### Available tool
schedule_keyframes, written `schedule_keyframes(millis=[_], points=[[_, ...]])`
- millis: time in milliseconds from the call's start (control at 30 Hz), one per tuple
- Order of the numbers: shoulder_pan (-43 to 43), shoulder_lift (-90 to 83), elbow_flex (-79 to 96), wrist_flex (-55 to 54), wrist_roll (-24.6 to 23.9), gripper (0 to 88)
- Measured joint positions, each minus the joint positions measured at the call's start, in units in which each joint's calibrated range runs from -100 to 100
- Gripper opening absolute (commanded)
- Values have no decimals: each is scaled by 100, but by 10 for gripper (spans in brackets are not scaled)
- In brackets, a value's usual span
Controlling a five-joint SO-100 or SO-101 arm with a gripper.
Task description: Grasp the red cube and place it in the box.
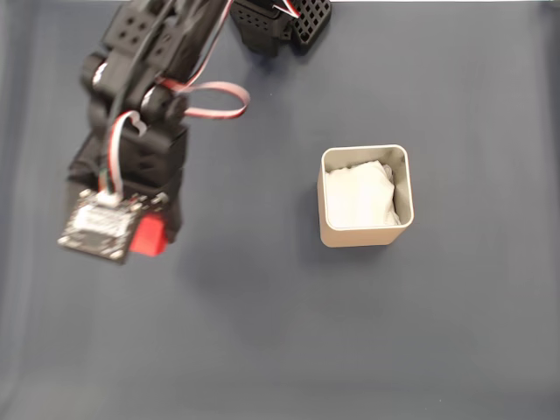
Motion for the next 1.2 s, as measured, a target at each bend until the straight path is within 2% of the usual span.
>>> schedule_keyframes(millis=[633, 1200], points=[[-1759, -3076, 2040, 747, -103, 2], [-2946, -3442, 2222, 845, -278, 2]])
